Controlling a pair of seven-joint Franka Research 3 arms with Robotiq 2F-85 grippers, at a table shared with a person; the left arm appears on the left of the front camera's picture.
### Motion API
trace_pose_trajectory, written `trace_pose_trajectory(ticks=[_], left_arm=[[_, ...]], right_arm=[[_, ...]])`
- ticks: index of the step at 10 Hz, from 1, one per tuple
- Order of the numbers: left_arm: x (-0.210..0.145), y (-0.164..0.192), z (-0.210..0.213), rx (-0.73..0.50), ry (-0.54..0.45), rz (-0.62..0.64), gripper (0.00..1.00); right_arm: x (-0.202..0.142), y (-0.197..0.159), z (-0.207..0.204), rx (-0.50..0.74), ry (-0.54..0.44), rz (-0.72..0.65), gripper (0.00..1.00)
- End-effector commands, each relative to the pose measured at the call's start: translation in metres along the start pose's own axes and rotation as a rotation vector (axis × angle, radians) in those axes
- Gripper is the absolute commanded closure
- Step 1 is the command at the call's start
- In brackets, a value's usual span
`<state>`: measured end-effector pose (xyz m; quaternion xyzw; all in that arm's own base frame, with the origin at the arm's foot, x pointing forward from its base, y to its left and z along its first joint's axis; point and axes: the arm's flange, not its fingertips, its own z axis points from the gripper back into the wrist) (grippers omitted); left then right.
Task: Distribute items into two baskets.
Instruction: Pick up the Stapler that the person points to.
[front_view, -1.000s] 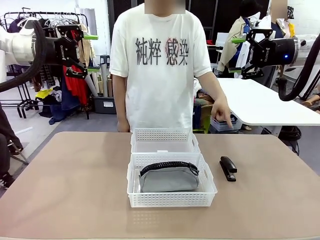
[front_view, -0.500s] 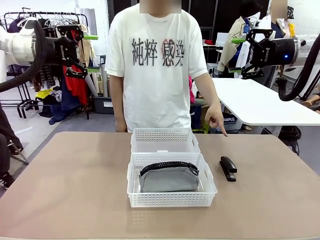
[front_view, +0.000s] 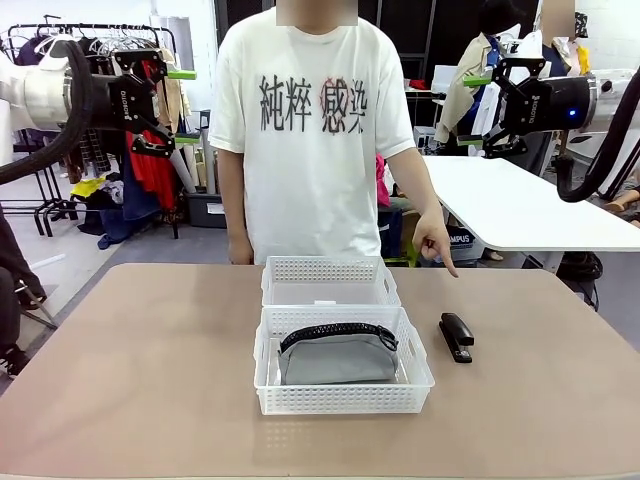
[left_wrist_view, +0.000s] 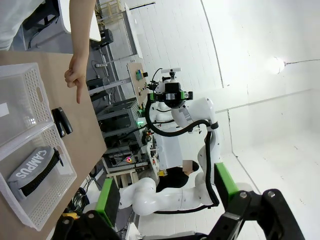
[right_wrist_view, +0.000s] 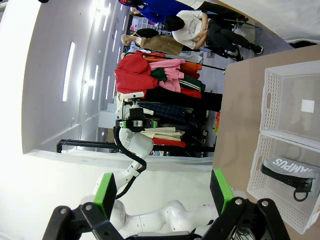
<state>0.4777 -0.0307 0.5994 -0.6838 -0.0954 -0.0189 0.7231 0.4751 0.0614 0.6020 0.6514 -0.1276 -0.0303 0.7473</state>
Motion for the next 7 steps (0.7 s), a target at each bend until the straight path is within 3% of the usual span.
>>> trace_pose_trajectory(ticks=[1, 3, 7], left_arm=[[0.000, -0.002, 0.001, 0.002, -0.008, -0.005, 0.00], [0.000, -0.002, 0.001, 0.002, -0.008, -0.005, 0.00], [0.000, -0.002, 0.001, 0.002, -0.008, -0.005, 0.00]], right_arm=[[0.000, 0.001, 0.000, 0.003, 0.002, 0.011, 0.00], [0.000, 0.000, 0.000, 0.000, 0.000, 0.000, 0.00], [0.009, -0.006, -0.021, -0.395, 0.058, 0.105, 0.00]])
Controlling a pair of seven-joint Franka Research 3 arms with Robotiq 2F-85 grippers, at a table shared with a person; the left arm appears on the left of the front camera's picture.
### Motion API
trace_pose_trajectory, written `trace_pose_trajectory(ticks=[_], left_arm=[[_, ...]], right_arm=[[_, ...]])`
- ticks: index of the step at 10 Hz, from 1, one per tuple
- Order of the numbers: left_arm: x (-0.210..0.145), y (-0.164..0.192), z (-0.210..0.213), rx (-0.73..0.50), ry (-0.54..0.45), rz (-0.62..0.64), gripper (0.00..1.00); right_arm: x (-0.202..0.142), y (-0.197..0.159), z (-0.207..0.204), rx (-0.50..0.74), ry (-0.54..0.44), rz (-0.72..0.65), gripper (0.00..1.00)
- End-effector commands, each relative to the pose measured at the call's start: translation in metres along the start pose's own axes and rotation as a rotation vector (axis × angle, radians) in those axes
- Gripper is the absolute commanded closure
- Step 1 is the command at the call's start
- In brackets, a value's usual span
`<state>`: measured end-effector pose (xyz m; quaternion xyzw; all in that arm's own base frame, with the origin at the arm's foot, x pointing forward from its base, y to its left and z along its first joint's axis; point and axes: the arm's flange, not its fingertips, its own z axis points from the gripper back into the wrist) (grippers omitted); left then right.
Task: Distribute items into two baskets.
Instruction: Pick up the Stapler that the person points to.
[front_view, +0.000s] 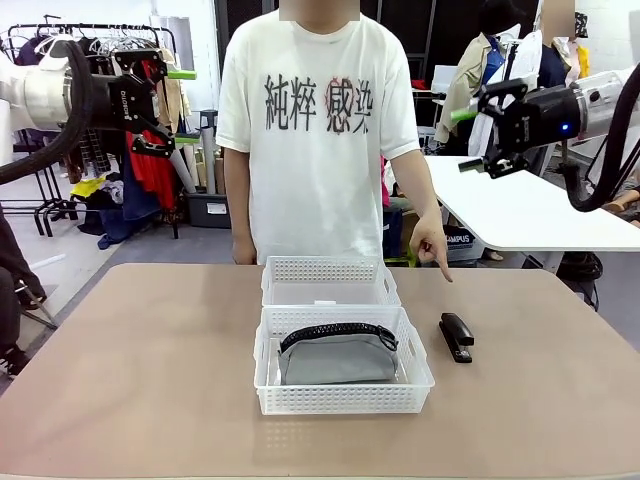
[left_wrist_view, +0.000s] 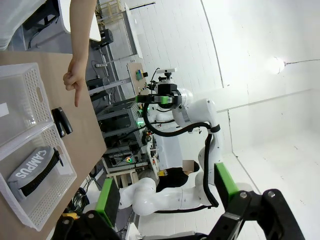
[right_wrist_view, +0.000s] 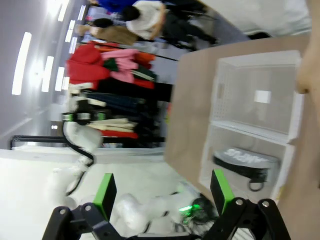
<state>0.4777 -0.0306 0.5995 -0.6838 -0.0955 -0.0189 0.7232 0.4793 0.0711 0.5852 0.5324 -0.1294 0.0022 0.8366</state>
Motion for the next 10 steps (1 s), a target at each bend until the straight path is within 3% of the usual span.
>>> trace_pose_trajectory(ticks=[1, 3, 10], left_arm=[[0.000, -0.002, 0.001, 0.002, -0.008, -0.005, 0.00], [0.000, -0.002, 0.001, 0.002, -0.008, -0.005, 0.00], [0.000, -0.002, 0.001, 0.002, -0.008, -0.005, 0.00]], right_arm=[[0.012, 0.014, -0.010, -0.185, 0.024, 0.043, 0.00], [0.020, 0.023, -0.023, -0.401, 0.052, 0.084, 0.00], [0.023, -0.003, -0.045, -0.861, 0.050, 0.185, 0.00]])
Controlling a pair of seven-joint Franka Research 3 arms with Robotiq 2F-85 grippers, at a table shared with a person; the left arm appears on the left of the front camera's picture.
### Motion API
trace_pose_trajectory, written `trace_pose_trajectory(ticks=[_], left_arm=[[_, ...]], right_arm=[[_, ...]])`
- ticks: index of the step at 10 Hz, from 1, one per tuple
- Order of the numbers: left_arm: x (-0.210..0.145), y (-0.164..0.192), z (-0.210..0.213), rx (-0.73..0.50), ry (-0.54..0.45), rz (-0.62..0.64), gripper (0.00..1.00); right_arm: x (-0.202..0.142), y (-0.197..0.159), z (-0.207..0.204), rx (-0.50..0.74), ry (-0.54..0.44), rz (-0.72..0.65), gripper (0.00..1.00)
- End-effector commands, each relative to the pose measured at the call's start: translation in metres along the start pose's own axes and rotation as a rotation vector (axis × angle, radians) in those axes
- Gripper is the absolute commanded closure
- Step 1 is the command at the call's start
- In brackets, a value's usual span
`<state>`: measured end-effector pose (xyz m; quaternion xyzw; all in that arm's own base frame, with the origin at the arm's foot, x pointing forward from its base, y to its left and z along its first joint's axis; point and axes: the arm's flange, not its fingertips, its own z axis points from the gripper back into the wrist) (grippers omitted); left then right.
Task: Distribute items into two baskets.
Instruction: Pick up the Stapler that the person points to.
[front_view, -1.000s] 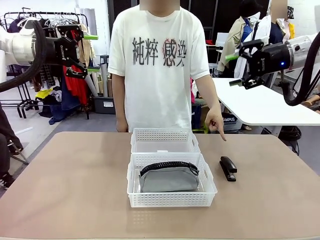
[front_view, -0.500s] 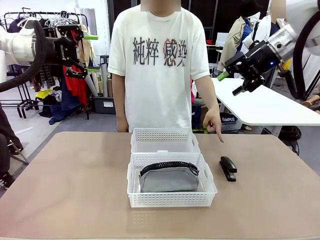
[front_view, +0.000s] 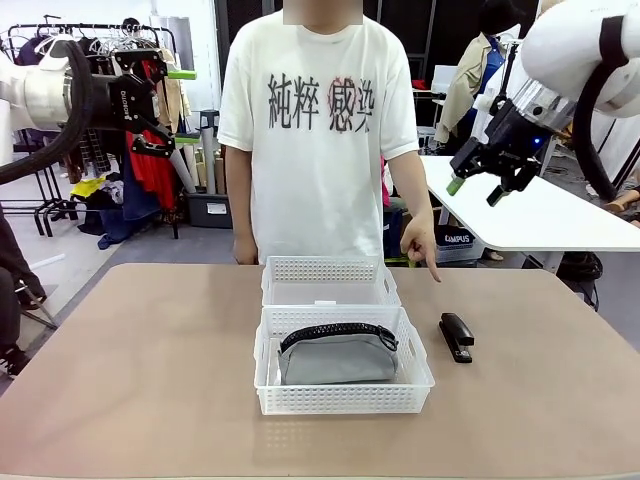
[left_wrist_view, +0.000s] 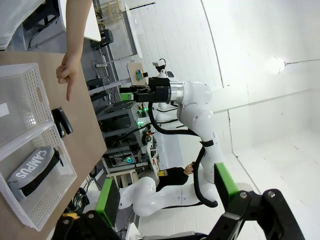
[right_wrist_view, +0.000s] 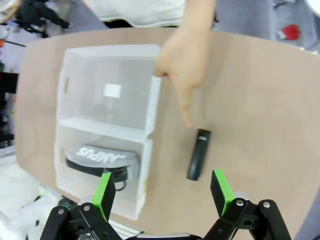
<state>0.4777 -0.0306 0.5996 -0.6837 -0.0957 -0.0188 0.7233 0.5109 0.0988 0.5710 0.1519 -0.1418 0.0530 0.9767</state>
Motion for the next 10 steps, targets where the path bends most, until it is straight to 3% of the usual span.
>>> trace_pose_trajectory(ticks=[1, 5, 6, 10], left_arm=[[0.000, -0.002, 0.001, 0.002, -0.007, -0.005, 0.00], [0.000, -0.002, 0.001, 0.002, -0.007, -0.005, 0.00], [0.000, -0.002, 0.001, 0.002, -0.007, -0.005, 0.00], [0.000, -0.002, 0.001, 0.002, -0.007, -0.005, 0.00]], right_arm=[[0.000, 0.002, -0.008, -0.126, 0.014, -0.025, 0.00], [-0.008, -0.014, -0.032, -0.344, 0.065, -0.008, 0.00], [-0.003, -0.014, -0.027, -0.274, 0.049, -0.030, 0.00], [-0.007, -0.021, -0.029, -0.283, 0.064, 0.002, 0.00]])
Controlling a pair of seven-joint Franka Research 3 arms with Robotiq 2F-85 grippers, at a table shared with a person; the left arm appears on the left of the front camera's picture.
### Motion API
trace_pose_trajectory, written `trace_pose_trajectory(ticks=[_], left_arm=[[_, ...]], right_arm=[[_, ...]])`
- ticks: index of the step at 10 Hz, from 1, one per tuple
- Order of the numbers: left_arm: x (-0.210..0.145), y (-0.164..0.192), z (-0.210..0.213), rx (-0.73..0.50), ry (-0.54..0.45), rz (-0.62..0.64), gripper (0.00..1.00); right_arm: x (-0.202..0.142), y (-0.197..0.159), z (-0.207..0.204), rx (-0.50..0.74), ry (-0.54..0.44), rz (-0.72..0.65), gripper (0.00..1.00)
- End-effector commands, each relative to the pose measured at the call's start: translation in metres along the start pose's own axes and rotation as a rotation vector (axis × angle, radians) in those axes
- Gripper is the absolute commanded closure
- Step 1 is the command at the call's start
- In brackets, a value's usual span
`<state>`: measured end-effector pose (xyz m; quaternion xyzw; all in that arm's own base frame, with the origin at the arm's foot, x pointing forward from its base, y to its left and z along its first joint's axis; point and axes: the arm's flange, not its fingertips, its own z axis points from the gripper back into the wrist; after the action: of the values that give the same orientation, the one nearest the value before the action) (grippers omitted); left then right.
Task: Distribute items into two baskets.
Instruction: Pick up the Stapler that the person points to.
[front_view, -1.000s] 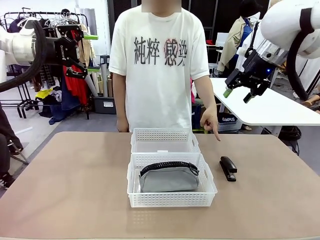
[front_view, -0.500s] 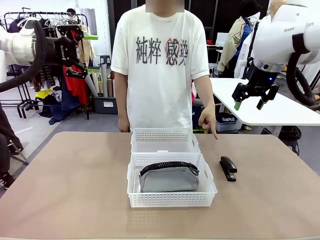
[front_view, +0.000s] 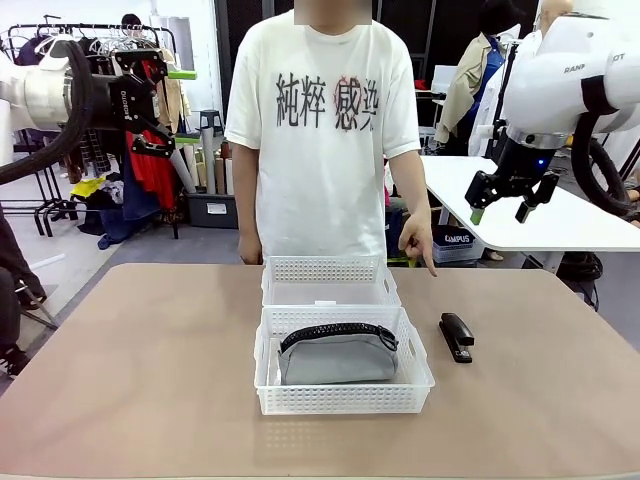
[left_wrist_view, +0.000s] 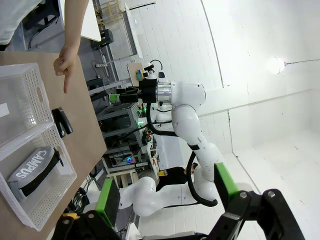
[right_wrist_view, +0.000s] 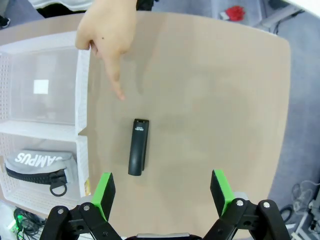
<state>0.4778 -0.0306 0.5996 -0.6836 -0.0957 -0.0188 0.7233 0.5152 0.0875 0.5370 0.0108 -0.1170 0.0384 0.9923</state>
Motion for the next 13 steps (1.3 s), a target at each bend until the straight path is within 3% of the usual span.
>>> trace_pose_trajectory(ticks=[1, 5, 13], left_arm=[[0.000, -0.002, 0.001, 0.002, -0.007, -0.005, 0.00], [0.000, -0.002, 0.001, 0.002, -0.007, -0.005, 0.00], [0.000, -0.002, 0.001, 0.002, -0.007, -0.005, 0.00]], right_arm=[[0.000, 0.000, -0.022, 0.007, 0.084, 0.009, 0.00], [-0.023, 0.007, -0.092, 0.004, 0.170, -0.020, 0.00], [-0.032, 0.030, -0.169, 0.021, 0.304, -0.118, 0.00]])
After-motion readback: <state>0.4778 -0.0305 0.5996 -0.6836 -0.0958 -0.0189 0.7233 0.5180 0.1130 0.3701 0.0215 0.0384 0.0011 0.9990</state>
